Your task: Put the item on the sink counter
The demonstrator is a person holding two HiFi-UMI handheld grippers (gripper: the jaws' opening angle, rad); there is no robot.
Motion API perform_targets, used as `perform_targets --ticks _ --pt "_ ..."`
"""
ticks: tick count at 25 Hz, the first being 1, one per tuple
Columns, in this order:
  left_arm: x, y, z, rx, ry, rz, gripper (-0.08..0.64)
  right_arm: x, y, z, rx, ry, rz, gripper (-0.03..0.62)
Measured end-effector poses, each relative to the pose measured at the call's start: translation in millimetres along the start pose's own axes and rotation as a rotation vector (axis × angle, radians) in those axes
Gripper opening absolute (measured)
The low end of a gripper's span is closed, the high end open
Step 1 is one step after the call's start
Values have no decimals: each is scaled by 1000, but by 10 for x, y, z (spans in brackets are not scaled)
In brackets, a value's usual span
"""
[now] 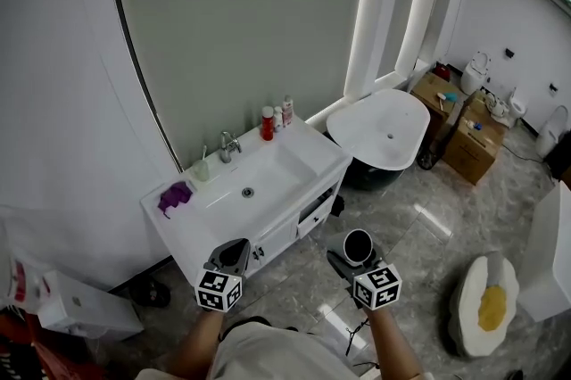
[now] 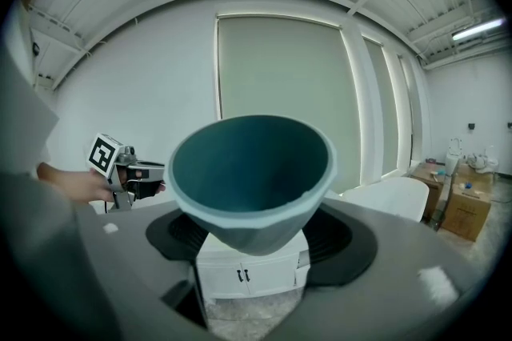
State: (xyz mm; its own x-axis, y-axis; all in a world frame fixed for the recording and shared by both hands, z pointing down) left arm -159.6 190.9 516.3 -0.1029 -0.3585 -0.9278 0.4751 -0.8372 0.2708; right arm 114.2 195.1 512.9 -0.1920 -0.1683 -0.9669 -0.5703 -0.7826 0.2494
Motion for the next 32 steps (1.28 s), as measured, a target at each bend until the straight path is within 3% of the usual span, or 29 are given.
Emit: perform_targets --ticks 15,32 --pt "59 381 94 -14 -43 8 8 -146 293 -263 14 31 26 365" --pt "582 1734 802 -103 -32 38 8 102 1415 -910 -53 34 65 365"
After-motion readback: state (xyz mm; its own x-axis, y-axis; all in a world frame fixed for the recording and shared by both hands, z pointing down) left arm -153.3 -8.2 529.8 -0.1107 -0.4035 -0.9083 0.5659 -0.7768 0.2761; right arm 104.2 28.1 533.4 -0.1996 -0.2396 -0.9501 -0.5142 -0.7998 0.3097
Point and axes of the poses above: the fingertips, and each gripper's own axes: y forward along the fingers, z to its left, x out of its top, the point moved 3 cm from there along -y, backward along the fingers, and after that the axes turned 12 degrees about -y, right-handed, at the moved point
